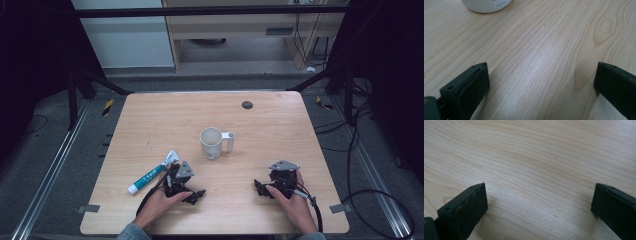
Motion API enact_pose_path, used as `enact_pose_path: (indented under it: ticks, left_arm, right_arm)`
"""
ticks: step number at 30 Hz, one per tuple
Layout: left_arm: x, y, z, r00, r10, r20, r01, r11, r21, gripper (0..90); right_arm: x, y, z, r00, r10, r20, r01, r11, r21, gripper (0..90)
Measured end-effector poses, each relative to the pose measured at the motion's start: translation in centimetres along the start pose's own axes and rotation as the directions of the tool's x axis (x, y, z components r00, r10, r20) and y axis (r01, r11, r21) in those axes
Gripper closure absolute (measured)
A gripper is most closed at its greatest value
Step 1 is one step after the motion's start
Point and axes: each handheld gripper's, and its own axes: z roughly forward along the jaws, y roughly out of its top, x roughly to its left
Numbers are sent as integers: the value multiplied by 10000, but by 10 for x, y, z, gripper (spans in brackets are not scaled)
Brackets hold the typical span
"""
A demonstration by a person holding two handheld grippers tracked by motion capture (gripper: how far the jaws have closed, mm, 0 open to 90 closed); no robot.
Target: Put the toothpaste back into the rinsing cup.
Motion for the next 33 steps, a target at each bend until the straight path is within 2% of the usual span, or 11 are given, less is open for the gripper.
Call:
enact_pose_path:
  ticks: [5, 6, 9, 11, 15, 16, 20, 23, 24, 28, 33]
  left_arm:
    - [-5, 3, 0, 9995, 286, 166, -286, 9996, -35, 50]
    - [-9, 7, -1, 9977, 648, 219, -653, 9976, 245, 55]
    - [-10, 13, -5, 9953, 970, 84, -973, 9934, 607, 58]
    - [-8, 18, -10, 9921, 1244, -179, -1222, 9882, 921, 61]
    - [-1, 29, -21, 9923, 1168, -423, -1118, 9881, 1061, 63]
    - [5, 36, -30, 9917, 1116, -639, -1023, 9858, 1334, 70]
    - [19, 48, -43, 9875, 1182, -1044, -934, 9717, 2170, 81]
    - [28, 53, -49, 9856, 1124, -1263, -791, 9668, 2432, 93]
    - [34, 57, -53, 9854, 985, -1388, -592, 9628, 2635, 97]
    - [44, 63, -61, 9876, 877, -1303, -497, 9614, 2708, 110]
    - [50, 68, -67, 9810, 1025, -1649, -488, 9521, 3018, 109]
  right_arm:
    - [0, 0, 0, 10000, 12, -2, -12, 10000, -2, 7]
    - [0, 0, 0, 10000, -3, 1, 3, 10000, -1, 7]
    - [0, 0, 0, 10000, 4, 2, -4, 10000, 4, 7]
    - [0, 0, 0, 10000, 11, -4, -11, 10000, -2, 7]
    - [0, 0, 0, 10000, 8, -2, -8, 10000, -1, 7]
    - [0, 0, 0, 10000, -4, 2, 4, 10000, 1, 7]
    - [0, 0, 0, 10000, 4, -5, -4, 10000, 2, 7]
    - [0, 0, 0, 10000, 0, -2, 0, 10000, 2, 7]
    - [0, 0, 0, 10000, -25, -16, 25, 10000, 13, 7]
    - [-1, 0, 0, 10000, -56, -62, 56, 10000, 6, 7]
    - [-1, 0, 0, 10000, -66, -56, 66, 10000, 16, 6]
